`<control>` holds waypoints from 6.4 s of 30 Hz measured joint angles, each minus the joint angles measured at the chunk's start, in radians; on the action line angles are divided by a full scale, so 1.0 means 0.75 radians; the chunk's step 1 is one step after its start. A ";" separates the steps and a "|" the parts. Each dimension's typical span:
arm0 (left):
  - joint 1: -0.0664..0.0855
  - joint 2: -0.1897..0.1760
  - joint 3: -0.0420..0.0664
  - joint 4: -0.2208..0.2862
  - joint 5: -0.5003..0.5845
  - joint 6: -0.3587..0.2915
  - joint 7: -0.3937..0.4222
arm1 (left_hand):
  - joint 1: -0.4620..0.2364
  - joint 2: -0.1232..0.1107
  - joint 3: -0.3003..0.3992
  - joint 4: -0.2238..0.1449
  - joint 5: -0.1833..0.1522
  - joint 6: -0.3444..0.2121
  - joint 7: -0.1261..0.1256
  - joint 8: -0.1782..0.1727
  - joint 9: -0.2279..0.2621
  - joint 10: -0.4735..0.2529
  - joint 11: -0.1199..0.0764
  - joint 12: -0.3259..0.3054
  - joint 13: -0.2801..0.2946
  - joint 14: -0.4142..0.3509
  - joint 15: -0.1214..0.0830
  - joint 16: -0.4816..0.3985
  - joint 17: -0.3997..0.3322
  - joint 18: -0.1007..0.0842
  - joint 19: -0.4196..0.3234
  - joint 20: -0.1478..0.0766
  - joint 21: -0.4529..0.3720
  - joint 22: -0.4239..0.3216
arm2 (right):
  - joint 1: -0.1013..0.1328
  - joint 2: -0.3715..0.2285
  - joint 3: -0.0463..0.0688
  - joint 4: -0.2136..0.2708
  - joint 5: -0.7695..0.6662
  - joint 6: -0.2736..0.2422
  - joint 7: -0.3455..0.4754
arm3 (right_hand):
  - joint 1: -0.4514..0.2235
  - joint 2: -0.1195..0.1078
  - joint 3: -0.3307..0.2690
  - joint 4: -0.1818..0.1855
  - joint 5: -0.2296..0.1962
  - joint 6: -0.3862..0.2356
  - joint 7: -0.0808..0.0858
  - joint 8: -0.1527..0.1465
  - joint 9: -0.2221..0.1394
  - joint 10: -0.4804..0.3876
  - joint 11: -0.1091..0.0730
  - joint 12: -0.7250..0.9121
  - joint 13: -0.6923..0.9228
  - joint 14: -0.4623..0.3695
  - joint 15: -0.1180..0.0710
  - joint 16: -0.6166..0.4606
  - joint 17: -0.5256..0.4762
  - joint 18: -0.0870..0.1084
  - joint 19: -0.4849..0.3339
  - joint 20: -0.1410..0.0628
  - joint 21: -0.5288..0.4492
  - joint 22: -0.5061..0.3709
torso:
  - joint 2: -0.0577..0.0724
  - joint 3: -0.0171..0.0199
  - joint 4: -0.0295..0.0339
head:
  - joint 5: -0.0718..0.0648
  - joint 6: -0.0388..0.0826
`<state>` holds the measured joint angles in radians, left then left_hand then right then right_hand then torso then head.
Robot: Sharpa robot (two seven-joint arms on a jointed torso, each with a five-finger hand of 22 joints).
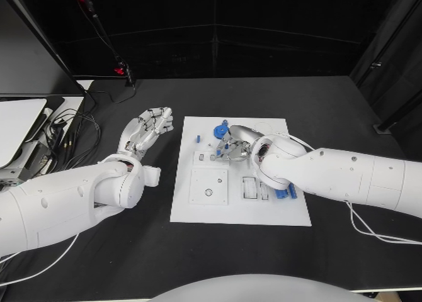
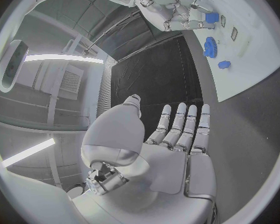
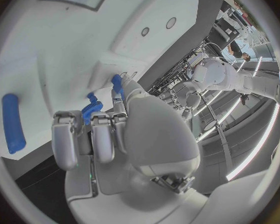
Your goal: Assemble the parts on the task board
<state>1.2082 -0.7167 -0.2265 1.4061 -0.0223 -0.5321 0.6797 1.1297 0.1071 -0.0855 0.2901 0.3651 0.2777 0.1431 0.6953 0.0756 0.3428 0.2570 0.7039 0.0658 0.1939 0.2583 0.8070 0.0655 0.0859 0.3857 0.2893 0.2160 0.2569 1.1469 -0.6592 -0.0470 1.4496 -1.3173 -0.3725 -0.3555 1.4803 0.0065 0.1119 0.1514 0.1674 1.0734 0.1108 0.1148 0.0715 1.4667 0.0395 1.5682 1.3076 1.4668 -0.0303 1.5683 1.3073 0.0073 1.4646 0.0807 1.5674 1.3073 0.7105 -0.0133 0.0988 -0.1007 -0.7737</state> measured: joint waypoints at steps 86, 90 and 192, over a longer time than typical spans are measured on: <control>0.278 0.014 -0.014 -0.010 -0.582 0.240 -0.405 | 0.003 0.032 -0.258 0.001 -0.098 -0.002 -0.004 0.095 -0.014 1.498 -0.163 1.151 1.650 1.685 -0.240 1.011 1.642 0.013 1.081 -0.166 1.412 1.161 | 0.107 -0.440 -0.003 0.285 1.233 -0.131 0.890 | -0.485 0.158 -0.398 0.187 0.056 -0.409 0.112 0.030 0.003 -0.457 0.113 -0.483 -0.068 -0.510 0.125 -0.712 -0.364 0.208 -0.772 0.119 -1.207 -0.222 | -0.015 0.0017 -0.0179 | 0.000 0.005; 0.321 0.042 -0.015 -0.025 -0.732 0.317 -0.546 | 0.003 0.032 -0.279 -0.001 -0.098 0.097 0.004 0.044 -0.014 1.498 -0.150 1.151 1.657 1.696 -0.229 1.017 1.657 -0.059 1.365 -0.138 1.690 1.391 | 0.106 -0.443 -0.003 0.281 1.356 -0.088 0.949 | -0.539 0.177 -0.443 0.189 0.057 -0.446 0.111 0.067 0.007 -0.510 0.124 -0.492 -0.098 -0.563 0.138 -0.712 -0.404 0.208 -0.812 0.127 -1.238 -0.230 | -0.015 0.0017 -0.0202 | -0.002 0.010; 0.275 0.630 -0.014 -0.498 -1.254 1.042 -1.543 | -0.048 0.230 -0.303 -0.002 -0.066 0.505 -0.057 0.222 0.446 1.499 -0.284 1.151 1.658 1.697 -0.357 1.017 1.656 -0.106 1.441 -0.241 1.802 1.401 | 0.077 -0.401 -0.007 0.171 1.653 0.063 0.962 | -0.463 0.310 -0.581 0.188 0.152 -0.621 0.085 0.503 0.013 -0.002 0.154 0.000 0.000 0.000 0.176 0.000 0.000 -0.001 0.003 0.179 0.000 0.000 | -0.012 -0.0022 -0.0205 | -0.051 -0.037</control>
<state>1.4141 -0.2442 -0.2373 1.0326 -0.9625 0.2491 -0.4778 1.0940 0.2796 -0.3129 0.2887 0.3156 0.6562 0.1006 0.8617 0.4100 1.4668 0.0437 1.5674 1.3093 1.4663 -0.0092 1.5699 1.3075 0.0065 1.4664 0.1087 1.5677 1.3076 1.2045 -0.9601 -0.0526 1.5782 -0.0774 -0.3253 0.3661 1.1332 0.2386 -0.3236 0.2921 0.2817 0.6079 0.1745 0.4918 0.0813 1.4650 0.1554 1.5683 1.3077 1.4670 0.1018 1.5684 1.3076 0.0069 1.4670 0.2148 1.5675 1.3076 0.7019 -0.0150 0.0835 -0.1389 -0.8018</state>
